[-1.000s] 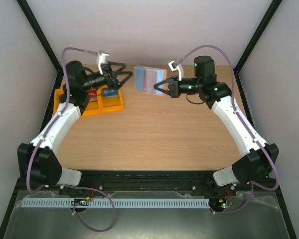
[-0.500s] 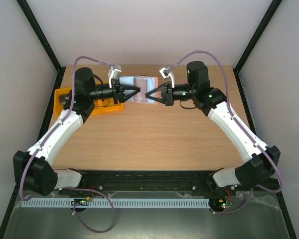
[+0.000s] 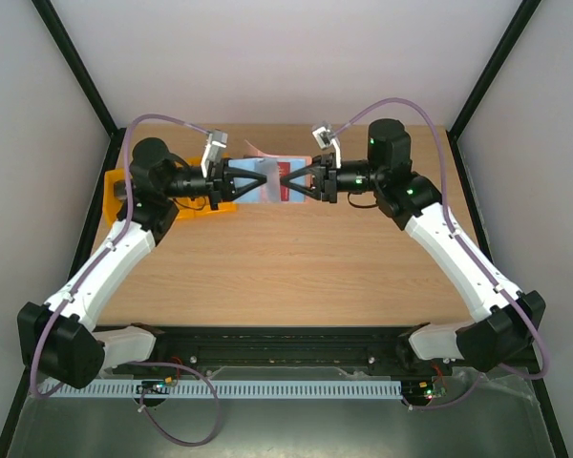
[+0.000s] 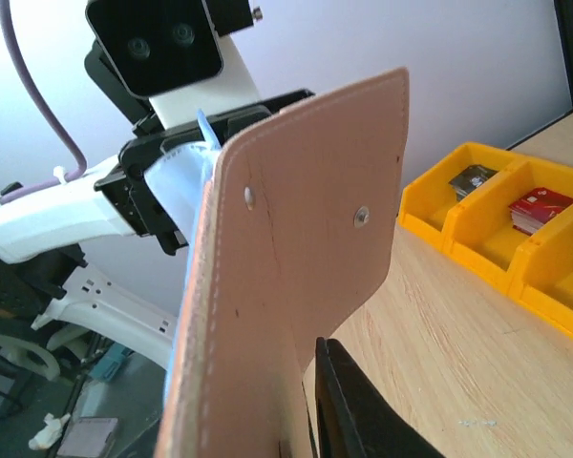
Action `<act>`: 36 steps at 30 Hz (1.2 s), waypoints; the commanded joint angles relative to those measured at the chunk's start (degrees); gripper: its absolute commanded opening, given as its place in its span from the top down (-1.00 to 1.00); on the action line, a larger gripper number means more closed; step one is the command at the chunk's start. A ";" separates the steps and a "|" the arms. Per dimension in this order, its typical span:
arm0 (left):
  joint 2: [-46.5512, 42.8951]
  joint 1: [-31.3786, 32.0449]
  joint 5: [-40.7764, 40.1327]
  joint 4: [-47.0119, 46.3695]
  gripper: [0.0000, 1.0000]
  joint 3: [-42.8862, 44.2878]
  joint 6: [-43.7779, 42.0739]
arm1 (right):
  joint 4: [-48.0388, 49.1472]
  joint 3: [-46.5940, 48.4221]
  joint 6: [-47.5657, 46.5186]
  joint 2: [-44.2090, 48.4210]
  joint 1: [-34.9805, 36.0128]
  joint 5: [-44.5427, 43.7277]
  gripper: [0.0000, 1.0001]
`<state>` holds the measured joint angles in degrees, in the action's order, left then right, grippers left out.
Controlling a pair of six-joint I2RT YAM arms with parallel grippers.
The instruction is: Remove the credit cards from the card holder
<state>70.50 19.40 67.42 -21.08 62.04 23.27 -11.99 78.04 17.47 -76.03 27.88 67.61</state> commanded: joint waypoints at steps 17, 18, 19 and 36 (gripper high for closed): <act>-1.56 -0.57 -57.89 16.87 -0.48 -2.13 -15.10 | -35.19 22.52 1.25 -12.35 6.29 -69.55 0.97; -1.82 -0.51 -55.79 16.52 -0.43 -2.03 -15.40 | -37.91 24.41 1.17 -14.01 7.18 -72.35 0.97; -2.00 -0.27 -53.13 16.06 -0.37 -2.08 -15.52 | -39.72 25.70 1.07 -15.20 7.90 -74.06 0.97; -2.34 1.01 -17.26 9.39 0.47 -1.94 -3.49 | -4.41 6.20 -3.09 -2.02 6.07 -14.84 0.97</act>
<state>68.82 22.52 44.66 -9.96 59.18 16.84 -33.71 90.21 11.88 -83.48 35.59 35.29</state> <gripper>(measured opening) 0.263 0.033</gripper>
